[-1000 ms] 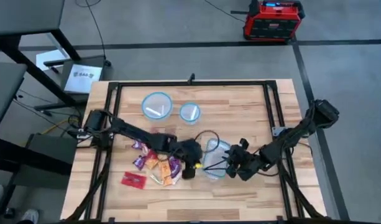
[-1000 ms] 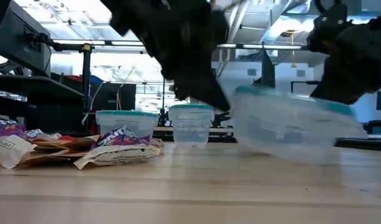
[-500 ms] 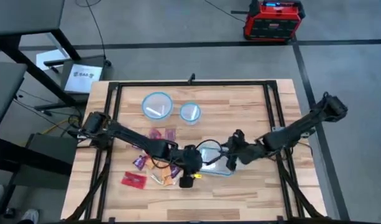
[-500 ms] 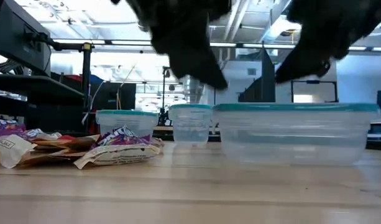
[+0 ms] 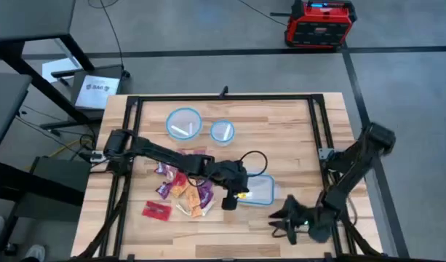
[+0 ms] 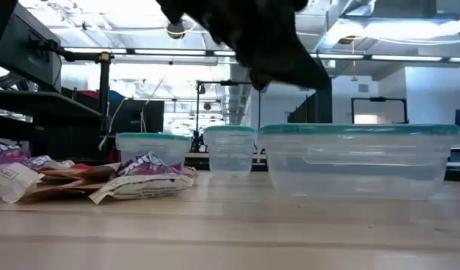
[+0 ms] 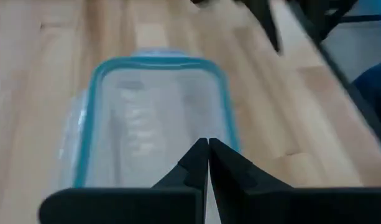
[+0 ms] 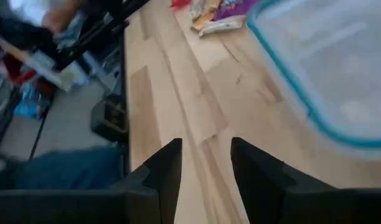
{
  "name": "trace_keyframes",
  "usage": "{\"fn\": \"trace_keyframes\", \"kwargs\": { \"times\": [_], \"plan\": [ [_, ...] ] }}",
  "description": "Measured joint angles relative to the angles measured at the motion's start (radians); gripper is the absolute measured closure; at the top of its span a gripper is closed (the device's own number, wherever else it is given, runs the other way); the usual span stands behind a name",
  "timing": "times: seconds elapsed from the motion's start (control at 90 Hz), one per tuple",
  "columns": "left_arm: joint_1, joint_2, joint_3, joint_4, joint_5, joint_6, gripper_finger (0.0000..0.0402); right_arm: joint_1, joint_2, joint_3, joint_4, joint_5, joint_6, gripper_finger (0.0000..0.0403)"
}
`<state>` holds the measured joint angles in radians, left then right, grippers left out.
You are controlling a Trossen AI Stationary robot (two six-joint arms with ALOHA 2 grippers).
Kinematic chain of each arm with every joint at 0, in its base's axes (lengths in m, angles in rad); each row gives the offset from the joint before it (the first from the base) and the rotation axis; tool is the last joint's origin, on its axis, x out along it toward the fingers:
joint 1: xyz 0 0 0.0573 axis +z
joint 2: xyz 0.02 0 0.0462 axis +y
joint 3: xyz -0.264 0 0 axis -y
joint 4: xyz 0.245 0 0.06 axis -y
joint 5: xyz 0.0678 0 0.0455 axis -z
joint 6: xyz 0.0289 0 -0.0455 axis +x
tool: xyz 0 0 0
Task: Sort candy
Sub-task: Open the top right transparent bin
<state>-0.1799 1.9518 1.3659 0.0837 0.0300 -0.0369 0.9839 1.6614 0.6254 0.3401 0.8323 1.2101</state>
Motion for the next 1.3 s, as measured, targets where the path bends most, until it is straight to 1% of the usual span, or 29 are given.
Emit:
{"fn": "trace_keyframes", "kwargs": {
  "times": [0.078,0.167,0.289,0.378,0.489,0.533,0.578,0.7,1.033,1.133,1.3],
  "plan": [
    [0.005,-0.002,0.0,0.032,0.002,0.019,0.0402,-0.018,0.099,0.001,0.105,0.0,0.005,0.0243],
    [0.012,-0.002,0.0,0.048,0.011,0.043,0.0402,-0.04,0.169,0.003,0.152,0.002,0.017,0.0213],
    [0.03,0.003,0.0,0.069,0.018,0.058,0.0402,-0.066,0.206,0.006,0.158,0.025,0.066,0.0178],
    [0.038,0.036,0.002,0.098,0.05,0.057,0.0402,-0.077,0.211,0.007,0.159,0.033,0.048,0.0167],
    [0.042,0.099,0.003,0.139,0.094,0.044,0.0402,-0.088,0.207,0.003,0.141,0.059,-0.022,0.0166],
    [0.042,0.109,0.0,0.134,0.111,0.031,0.0402,-0.096,0.205,0.002,0.126,0.066,-0.026,0.0168],
    [0.042,0.125,0.003,0.177,0.131,0.018,0.0402,-0.1,0.205,0.004,0.108,0.068,-0.018,0.017],
    [0.042,0.128,0.003,0.173,0.151,-0.005,0.0402,-0.113,0.21,0.002,0.067,0.096,-0.009,0.0175],
    [0.034,0.142,0.004,0.14,0.173,0.018,0.0402,-0.108,0.209,0.002,0.088,0.206,-0.141,0.0177],
    [0.029,0.162,0.005,0.153,0.178,0.006,0.0402,-0.111,0.211,0.001,0.116,0.204,-0.211,0.0177],
    [0.022,0.219,0.009,0.157,0.2,-0.016,0.0402,-0.123,0.211,-0.002,0.123,0.184,-0.235,0.0177]
  ]
}}
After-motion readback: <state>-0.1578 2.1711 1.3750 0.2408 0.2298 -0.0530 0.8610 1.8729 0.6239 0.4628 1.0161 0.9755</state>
